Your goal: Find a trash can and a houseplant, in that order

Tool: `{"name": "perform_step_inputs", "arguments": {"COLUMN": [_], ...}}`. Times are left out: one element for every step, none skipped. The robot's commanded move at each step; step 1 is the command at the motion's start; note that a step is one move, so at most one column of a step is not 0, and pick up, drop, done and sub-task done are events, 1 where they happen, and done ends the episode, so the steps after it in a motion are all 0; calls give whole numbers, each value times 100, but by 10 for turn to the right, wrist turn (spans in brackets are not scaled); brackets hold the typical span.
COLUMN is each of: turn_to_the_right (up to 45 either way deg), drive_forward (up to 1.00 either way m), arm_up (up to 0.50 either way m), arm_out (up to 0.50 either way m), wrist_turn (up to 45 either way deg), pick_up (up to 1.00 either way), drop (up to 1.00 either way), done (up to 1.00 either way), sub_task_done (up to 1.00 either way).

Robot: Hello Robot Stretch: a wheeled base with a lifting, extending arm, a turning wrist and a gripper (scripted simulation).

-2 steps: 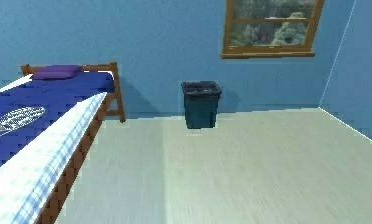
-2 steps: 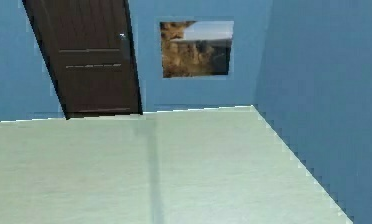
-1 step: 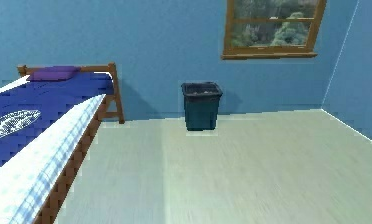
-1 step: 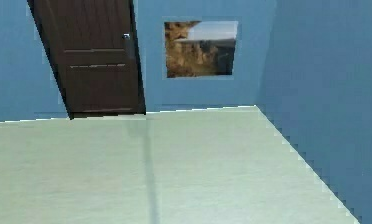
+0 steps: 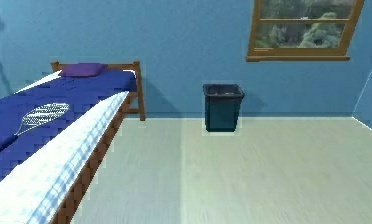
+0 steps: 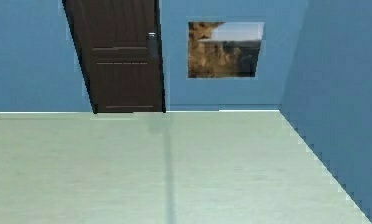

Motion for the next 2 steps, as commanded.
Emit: {"name": "perform_step_inputs", "arguments": {"turn_to_the_right": [0,0], "drive_forward": [100,65], "arm_up": [0,0], "arm_out": [0,0], "wrist_turn": [0,0], "pick_up": [0,0], "drop": [0,0], "done": [0,0], "sub_task_done": [0,0]}}
